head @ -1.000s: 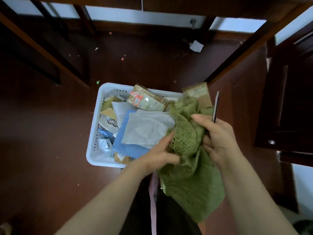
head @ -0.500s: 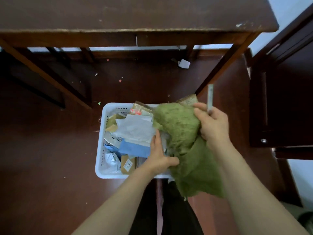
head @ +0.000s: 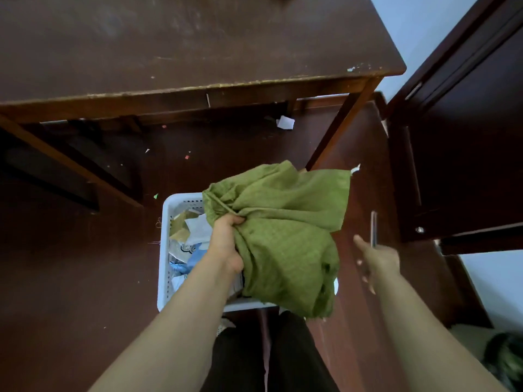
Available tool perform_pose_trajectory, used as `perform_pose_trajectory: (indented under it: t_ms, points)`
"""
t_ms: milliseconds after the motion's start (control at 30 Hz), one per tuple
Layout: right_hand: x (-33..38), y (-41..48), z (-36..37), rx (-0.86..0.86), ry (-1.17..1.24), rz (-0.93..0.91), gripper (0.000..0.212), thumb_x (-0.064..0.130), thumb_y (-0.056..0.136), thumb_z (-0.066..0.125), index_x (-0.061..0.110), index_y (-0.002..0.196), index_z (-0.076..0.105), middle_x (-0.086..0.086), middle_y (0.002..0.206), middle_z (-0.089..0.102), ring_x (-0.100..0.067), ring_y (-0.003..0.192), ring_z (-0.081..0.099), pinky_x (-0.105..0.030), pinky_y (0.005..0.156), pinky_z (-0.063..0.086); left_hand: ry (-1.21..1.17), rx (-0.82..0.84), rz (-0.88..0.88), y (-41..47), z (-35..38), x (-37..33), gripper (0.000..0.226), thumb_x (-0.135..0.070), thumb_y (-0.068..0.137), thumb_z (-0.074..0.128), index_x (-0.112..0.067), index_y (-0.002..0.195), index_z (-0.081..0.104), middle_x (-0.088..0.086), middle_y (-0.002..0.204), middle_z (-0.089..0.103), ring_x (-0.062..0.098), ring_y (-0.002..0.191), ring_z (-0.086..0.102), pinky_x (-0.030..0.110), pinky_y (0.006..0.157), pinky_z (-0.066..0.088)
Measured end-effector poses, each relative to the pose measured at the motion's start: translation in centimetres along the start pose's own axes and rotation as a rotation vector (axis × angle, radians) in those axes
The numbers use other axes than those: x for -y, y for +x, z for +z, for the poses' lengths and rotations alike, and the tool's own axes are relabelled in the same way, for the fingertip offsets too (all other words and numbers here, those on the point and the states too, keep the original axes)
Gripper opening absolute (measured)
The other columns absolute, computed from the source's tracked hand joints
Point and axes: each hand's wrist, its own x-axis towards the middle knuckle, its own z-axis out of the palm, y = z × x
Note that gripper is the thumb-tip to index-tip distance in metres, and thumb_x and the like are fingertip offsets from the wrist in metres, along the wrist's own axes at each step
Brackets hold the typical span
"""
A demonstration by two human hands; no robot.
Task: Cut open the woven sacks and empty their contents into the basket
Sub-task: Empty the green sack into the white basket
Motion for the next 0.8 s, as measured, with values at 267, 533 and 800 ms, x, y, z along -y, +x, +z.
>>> perform_pose_trajectory:
  t_ms: [267,533,800]
  points:
    - [-3.3,-0.2,4.8,0.430,0.398,0.363,0.022,0.032,0.075,0.078,0.015,0.078,0.064,-0.010,0.068,0.060,-0.026,0.065,0.057,-0.033,0.061,0.048,-0.007,-0.030,0.014,0.0,-2.9,-1.0,0.035,-0.017,0.091,0.030,-0.008,0.099,0.063,0.017,0.078,0.072,0.032,0.072,0.069,0.040,0.062,0.057]
    - [3.8,-4.3,3.8,0.535,0.544,-0.027,0.032,0.002,0.069,0.063,0.003,0.101,0.065,-0.013,0.086,0.071,-0.028,0.075,0.068,-0.039,0.073,0.057,0.675,-0.346,0.249,0.1,-6.0,-1.8,0.089,-0.021,0.065,0.071,-0.020,0.144,0.031,0.017,0.137,0.048,0.032,0.106,0.058,0.040,0.083,0.052]
    - [8.3,-10.3,5.0,0.708,0.143,-0.487,0.062,0.005,0.023,0.064,0.007,0.085,0.071,-0.016,0.078,0.069,-0.033,0.068,0.067,-0.032,0.061,0.052,0.281,0.083,0.012,-1.2,2.1,-4.4,0.120,-0.067,0.053,0.080,-0.023,0.150,0.025,0.002,0.137,0.052,0.026,0.102,0.063,0.043,0.077,0.056]
